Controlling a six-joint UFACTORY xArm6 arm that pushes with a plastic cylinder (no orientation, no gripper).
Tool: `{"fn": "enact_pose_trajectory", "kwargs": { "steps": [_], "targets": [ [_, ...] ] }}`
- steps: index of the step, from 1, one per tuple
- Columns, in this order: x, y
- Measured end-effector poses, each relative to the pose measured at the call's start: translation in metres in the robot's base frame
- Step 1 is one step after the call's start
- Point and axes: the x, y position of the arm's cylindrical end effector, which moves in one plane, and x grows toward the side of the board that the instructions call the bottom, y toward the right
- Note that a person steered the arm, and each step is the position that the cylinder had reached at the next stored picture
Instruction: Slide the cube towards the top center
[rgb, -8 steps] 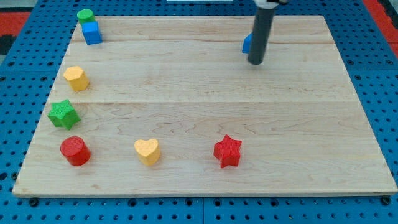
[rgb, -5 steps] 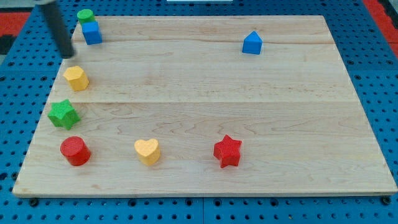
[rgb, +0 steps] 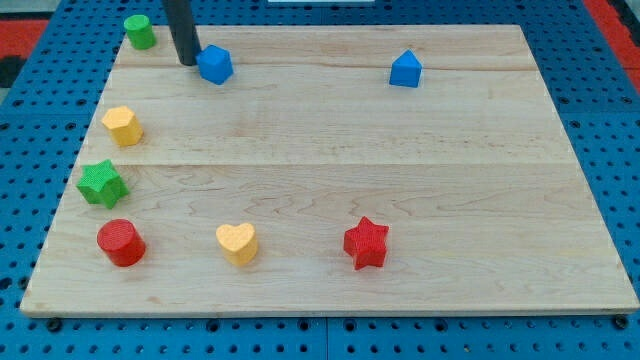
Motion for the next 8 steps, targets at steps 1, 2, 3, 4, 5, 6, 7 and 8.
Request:
{"fn": "enact_pose_trajectory", "kwargs": {
  "steps": [1, 2, 3, 4, 5, 6, 7, 8],
  "targets": [
    [0.025, 0.001],
    [0.015, 0.062],
    [-0.011, 0.073],
    [-0.026, 0.007],
    [-0.046, 0.050],
    [-0.037, 0.152],
    [-0.037, 0.250],
    [-0.038, 0.213]
  ]
}}
